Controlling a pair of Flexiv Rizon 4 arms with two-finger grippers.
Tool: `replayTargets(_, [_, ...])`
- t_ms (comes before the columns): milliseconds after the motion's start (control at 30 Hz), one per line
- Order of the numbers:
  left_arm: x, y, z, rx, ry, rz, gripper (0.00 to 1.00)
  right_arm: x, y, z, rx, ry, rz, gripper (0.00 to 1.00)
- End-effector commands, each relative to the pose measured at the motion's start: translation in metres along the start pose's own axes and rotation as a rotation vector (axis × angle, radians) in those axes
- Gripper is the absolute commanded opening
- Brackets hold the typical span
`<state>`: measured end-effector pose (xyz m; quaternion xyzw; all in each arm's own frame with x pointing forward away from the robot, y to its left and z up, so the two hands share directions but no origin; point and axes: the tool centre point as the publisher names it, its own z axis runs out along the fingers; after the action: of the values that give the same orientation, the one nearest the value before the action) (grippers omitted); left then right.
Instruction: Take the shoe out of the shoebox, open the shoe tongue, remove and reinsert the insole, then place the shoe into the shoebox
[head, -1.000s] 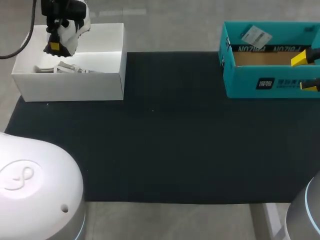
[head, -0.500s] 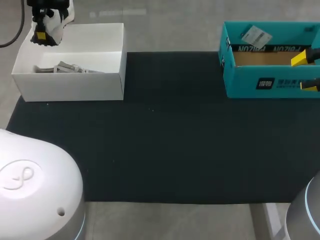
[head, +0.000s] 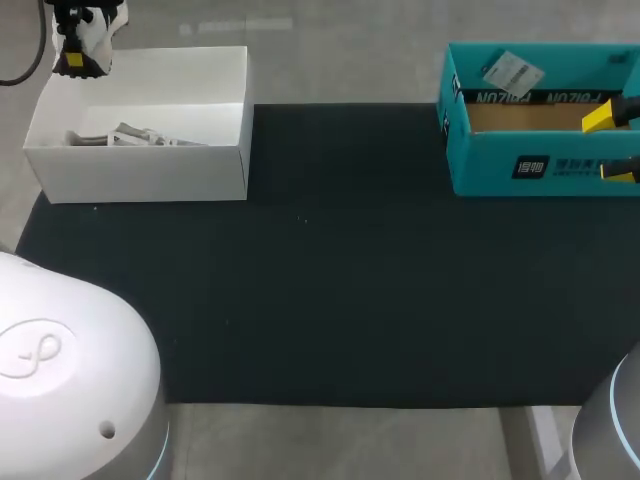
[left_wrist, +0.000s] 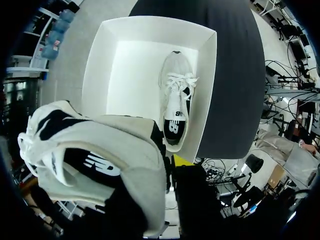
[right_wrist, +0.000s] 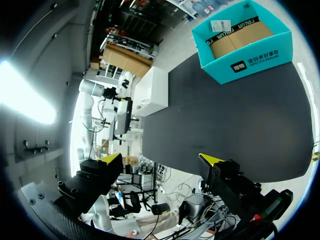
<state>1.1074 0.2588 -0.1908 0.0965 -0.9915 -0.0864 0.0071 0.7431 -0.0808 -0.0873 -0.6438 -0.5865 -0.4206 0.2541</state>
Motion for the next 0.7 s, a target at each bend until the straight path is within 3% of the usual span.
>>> replayTargets(33, [-0.0209, -0.0018, 0.0085, -0.003, 0.035, 0.011, 0.0, -0.0001, 0.0004, 0.0006, 0.001, -0.002, 0.001, 1.0])
replayTargets(700, [-0.0232, -0.0031, 0.01, 0.01, 0.054, 0.019, 0.0, -0.0001, 0.0004, 0.0006, 0.001, -0.002, 0.001, 1.0])
